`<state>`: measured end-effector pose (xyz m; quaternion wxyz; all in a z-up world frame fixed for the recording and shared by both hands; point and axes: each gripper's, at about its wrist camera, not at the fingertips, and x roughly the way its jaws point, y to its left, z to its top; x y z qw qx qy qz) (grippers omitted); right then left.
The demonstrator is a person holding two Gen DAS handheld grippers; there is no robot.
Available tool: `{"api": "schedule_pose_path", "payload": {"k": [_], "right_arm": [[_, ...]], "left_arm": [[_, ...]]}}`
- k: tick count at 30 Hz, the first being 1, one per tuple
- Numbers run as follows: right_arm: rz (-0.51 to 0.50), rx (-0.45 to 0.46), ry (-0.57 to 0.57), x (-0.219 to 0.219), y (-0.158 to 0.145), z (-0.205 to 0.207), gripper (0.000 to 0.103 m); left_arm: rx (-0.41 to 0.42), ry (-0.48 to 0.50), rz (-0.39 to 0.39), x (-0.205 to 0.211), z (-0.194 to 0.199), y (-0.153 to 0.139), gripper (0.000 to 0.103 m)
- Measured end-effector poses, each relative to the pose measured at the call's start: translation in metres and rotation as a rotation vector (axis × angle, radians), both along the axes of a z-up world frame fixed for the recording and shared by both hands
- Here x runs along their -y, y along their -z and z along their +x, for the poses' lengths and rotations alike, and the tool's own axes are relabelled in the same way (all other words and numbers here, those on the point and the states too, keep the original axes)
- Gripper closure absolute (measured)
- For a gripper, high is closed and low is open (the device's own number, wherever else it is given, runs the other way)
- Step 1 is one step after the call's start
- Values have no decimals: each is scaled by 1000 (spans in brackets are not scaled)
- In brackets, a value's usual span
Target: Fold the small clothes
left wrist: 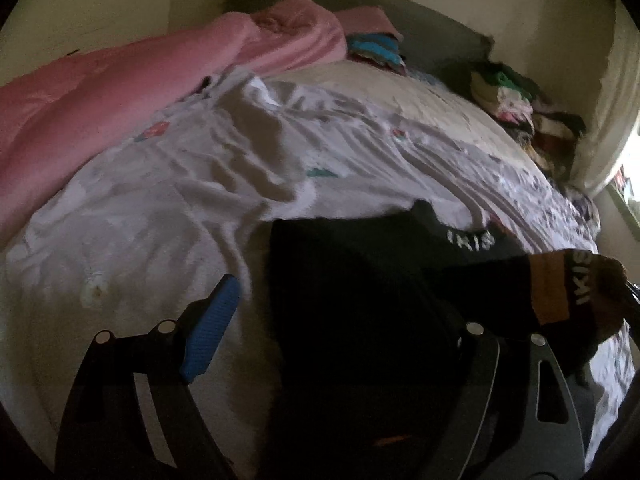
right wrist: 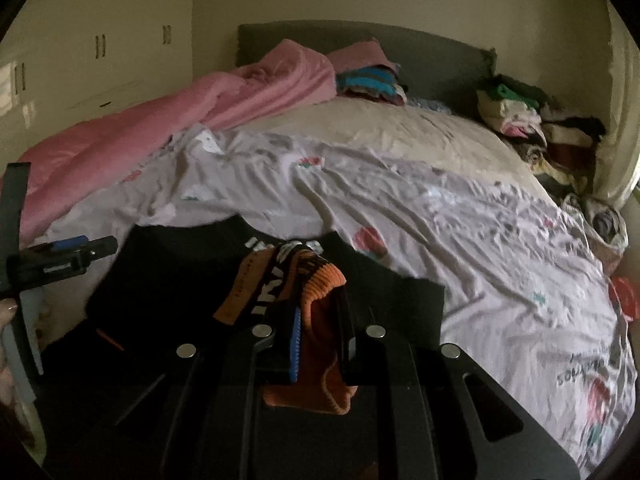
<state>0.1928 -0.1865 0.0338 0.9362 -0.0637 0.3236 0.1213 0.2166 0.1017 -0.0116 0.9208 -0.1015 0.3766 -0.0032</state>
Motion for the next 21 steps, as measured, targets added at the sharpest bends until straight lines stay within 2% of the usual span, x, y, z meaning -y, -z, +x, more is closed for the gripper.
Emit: {"api": "schedule_pose_path", "payload": {"k": [3,7,10,13,21], "right_arm": [[0,-20,32,9,11,-2,90],[-5,-50,64,18,26,-3,90],[-3,-66,84,22,35,-3,90],[3,-73,99,25,39,-2,90],[-23,-97,145,28,48,1,89]], "left_arm": [[-2,58,29,17,-2,2,26],[-8,121,15,29,-4,5,26],[-34,125,40,34,-3,13,30],[-38,133,8,31,-3,14,31],[-15,188,-8,42,-7,10,31]]}}
